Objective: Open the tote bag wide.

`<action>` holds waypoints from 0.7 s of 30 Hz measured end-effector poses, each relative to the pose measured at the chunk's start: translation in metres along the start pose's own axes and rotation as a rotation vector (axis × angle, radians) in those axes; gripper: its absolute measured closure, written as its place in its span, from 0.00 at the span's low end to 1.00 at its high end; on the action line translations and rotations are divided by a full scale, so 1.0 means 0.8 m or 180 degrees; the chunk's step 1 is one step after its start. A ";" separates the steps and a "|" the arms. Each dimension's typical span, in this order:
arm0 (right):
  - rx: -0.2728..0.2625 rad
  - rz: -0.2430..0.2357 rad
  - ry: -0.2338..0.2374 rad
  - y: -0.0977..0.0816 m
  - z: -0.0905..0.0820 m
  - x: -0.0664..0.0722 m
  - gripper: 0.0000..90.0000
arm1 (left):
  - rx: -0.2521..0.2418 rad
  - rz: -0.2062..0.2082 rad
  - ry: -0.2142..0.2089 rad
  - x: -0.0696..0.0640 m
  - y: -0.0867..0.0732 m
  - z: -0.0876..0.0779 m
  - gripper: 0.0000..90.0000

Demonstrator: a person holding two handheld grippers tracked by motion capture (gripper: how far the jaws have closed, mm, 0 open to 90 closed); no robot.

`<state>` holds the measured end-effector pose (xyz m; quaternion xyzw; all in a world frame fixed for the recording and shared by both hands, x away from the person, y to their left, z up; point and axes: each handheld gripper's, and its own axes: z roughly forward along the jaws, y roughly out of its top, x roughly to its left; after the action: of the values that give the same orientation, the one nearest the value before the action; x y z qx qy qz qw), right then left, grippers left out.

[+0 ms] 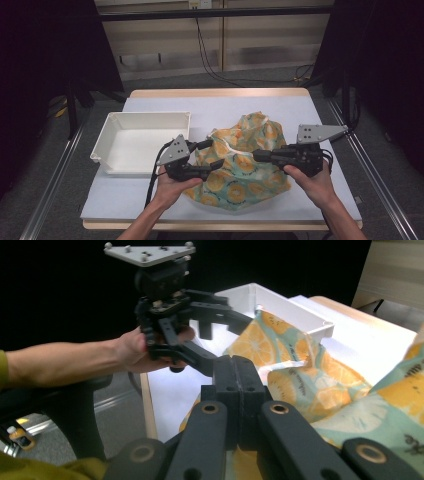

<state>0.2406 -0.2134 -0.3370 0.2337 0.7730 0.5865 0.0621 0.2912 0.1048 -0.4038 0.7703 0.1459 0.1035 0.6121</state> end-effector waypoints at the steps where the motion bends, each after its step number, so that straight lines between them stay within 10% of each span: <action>1: -0.0007 0.0022 0.0008 -0.003 -0.001 0.001 1.00 | 0.0055 -0.0017 -0.0022 -0.001 -0.004 0.005 0.40; 7: -0.0048 0.0111 -0.0009 -0.022 -0.010 0.004 1.00 | 0.0241 -0.0052 -0.0253 -0.007 -0.013 0.013 1.00; 14: -0.0058 0.0221 -0.0092 -0.053 -0.029 0.012 1.00 | 0.0383 -0.0004 -0.0467 -0.034 -0.019 -0.023 1.00; 21: -0.0024 0.0281 -0.0039 -0.080 -0.022 0.028 1.00 | 0.0216 -0.0150 -0.0329 -0.025 -0.019 -0.041 0.96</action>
<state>0.1954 -0.2323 -0.3874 0.2709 0.7593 0.5902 0.0417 0.2598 0.1305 -0.4107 0.7913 0.1356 0.0441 0.5946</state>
